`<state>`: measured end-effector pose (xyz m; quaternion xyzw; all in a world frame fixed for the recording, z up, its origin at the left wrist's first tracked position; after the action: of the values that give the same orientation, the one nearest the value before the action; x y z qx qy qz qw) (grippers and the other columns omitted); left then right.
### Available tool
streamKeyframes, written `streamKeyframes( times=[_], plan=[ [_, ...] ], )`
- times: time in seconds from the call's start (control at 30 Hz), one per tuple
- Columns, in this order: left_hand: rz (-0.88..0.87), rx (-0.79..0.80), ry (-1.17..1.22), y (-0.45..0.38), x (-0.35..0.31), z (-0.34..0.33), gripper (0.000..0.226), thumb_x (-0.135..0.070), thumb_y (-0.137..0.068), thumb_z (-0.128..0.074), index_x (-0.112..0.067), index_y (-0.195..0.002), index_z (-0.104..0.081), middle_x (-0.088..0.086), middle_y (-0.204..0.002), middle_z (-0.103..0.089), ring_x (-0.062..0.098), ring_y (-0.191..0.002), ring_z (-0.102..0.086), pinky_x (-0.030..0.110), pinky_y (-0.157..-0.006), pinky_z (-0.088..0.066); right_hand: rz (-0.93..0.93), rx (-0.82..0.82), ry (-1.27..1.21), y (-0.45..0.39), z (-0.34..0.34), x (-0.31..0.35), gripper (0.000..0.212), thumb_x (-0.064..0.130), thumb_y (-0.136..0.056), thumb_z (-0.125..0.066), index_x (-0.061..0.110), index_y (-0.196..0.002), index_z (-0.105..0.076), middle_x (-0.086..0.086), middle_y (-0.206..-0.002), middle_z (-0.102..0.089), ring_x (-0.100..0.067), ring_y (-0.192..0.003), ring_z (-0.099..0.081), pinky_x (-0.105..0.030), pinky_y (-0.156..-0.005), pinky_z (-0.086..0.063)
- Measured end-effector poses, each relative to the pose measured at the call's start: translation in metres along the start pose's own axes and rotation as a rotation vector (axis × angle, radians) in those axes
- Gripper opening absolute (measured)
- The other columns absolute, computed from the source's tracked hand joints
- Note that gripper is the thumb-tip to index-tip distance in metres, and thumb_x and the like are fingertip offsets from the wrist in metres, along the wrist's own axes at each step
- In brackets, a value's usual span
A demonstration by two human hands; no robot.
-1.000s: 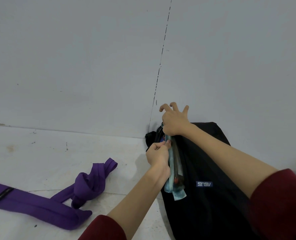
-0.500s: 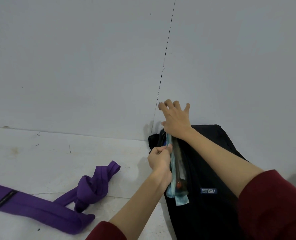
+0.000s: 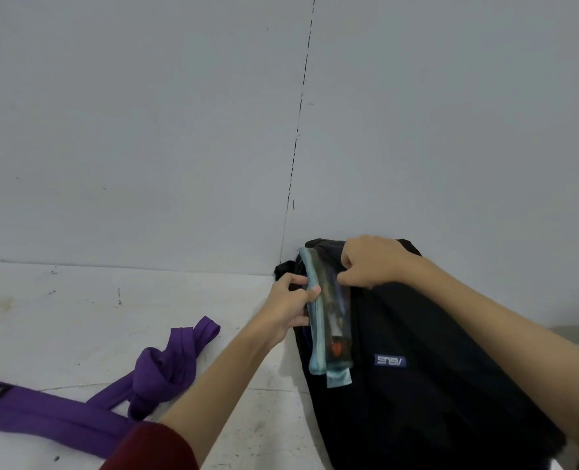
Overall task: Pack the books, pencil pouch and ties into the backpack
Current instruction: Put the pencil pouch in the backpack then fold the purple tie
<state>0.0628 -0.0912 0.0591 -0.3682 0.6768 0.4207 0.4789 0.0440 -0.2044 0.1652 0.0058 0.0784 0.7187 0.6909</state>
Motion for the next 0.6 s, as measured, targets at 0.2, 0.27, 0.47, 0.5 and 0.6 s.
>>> streamKeyframes(
  times=[0.2,0.27,0.47,0.5,0.6],
  plan=[
    [-0.003,-0.072,0.103,-0.018,-0.006,-0.025,0.012,-0.004,-0.09,-0.059,-0.012,-0.093,-0.05,0.007,-0.085,-0.059,0.018,-0.065,-0.061,0.023,-0.043,-0.051,0.001,-0.112,-0.347,0.003,0.011,-0.015,0.019,0.011,-0.077,-0.053,0.005,-0.059,-0.054,-0.002,-0.045,-0.055,-0.007,-0.032,-0.043,-0.019,-0.047,-0.039],
    [-0.002,-0.097,0.1,-0.027,-0.007,-0.037,0.015,-0.002,-0.089,-0.059,-0.015,-0.091,-0.051,0.006,-0.082,-0.06,0.018,-0.063,-0.061,0.024,-0.044,-0.051,0.0,-0.132,-0.401,0.003,0.011,-0.017,0.02,0.01,-0.078,-0.053,0.005,-0.059,-0.053,-0.003,-0.046,-0.054,-0.008,-0.032,-0.043,-0.015,-0.043,-0.038],
    [-0.028,-0.152,0.143,-0.031,-0.008,-0.067,0.012,-0.016,-0.084,-0.057,-0.011,-0.095,-0.058,0.017,-0.098,-0.063,0.028,-0.086,-0.059,0.043,-0.082,-0.054,-0.009,-0.154,-0.566,0.002,0.009,-0.026,0.022,0.009,-0.08,-0.057,0.008,-0.059,-0.049,-0.006,-0.049,-0.053,-0.015,-0.039,-0.046,-0.012,-0.039,-0.034],
    [-0.039,-0.127,0.145,-0.031,-0.009,-0.072,0.026,-0.021,-0.081,-0.054,-0.006,-0.101,-0.059,0.021,-0.104,-0.063,0.029,-0.092,-0.058,0.047,-0.092,-0.05,-0.005,-0.144,-0.564,0.003,0.009,-0.026,0.021,0.01,-0.08,-0.057,0.007,-0.06,-0.05,-0.006,-0.05,-0.053,-0.015,-0.039,-0.046,-0.012,-0.039,-0.035],
    [-0.066,-0.089,0.071,-0.032,-0.012,-0.079,0.034,-0.019,-0.089,-0.049,0.0,-0.115,-0.056,0.02,-0.11,-0.063,0.035,-0.104,-0.059,0.05,-0.097,-0.046,0.001,-0.12,-0.56,0.005,0.011,-0.03,0.021,0.01,-0.081,-0.058,0.008,-0.061,-0.051,-0.006,-0.051,-0.055,-0.013,-0.038,-0.045,-0.013,-0.044,-0.037]
  ],
)
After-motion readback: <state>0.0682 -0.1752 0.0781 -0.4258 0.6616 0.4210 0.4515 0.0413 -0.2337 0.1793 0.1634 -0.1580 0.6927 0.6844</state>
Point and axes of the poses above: each hand's wrist, its own y-axis away from the middle knuckle, its own z-axis out of the back of the hand, x = y × z, the point moved 5 cm from there along -y, towards the middle knuckle
